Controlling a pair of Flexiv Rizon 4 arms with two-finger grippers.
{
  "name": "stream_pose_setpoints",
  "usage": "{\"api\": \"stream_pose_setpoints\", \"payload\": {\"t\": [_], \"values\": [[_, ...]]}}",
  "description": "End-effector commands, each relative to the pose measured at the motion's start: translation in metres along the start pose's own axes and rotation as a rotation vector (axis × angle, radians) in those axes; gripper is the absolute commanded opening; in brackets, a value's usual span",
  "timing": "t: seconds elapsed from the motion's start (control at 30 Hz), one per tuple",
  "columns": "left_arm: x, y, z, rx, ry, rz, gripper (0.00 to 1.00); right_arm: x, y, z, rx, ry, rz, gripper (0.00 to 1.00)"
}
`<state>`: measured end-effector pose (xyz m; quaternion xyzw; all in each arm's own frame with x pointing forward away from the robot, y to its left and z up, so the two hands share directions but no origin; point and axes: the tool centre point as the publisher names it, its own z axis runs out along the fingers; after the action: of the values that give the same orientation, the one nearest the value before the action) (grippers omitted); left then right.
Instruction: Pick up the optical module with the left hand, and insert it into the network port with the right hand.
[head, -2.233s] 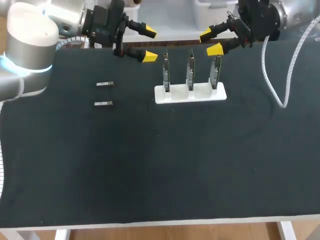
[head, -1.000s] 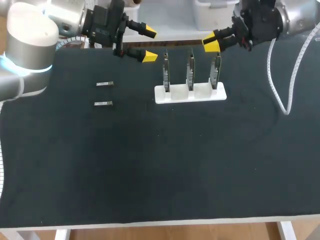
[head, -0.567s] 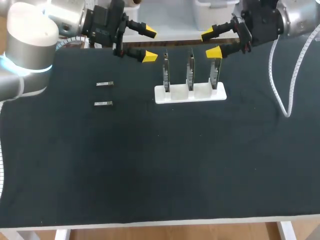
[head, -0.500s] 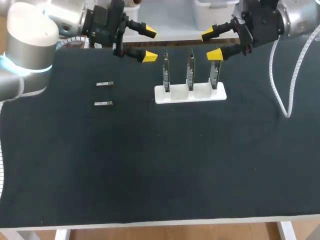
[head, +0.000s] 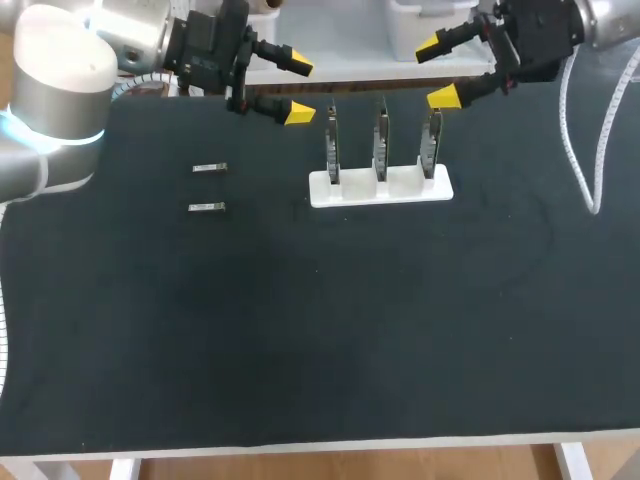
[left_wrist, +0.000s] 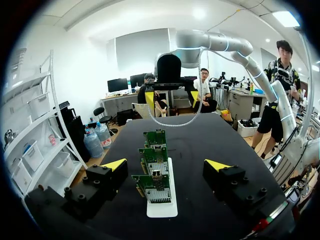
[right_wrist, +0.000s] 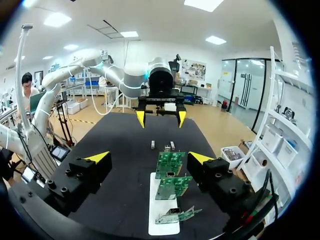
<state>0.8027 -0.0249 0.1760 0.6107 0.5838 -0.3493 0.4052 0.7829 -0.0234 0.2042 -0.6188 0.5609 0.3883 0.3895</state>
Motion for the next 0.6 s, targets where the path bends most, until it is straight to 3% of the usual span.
{"api": "stream_pose_setpoints", "payload": {"t": [0.03,0.6], "values": [[0.000,0.002,0.000,0.003,0.001,0.001,1.00,-0.002,0.004,0.000,-0.009,0.022,0.017,1.00],[0.000,0.002,0.000,0.003,0.001,0.001,1.00,0.009,0.007,-0.013,-0.018,0.076,0.048,1.00]]}}
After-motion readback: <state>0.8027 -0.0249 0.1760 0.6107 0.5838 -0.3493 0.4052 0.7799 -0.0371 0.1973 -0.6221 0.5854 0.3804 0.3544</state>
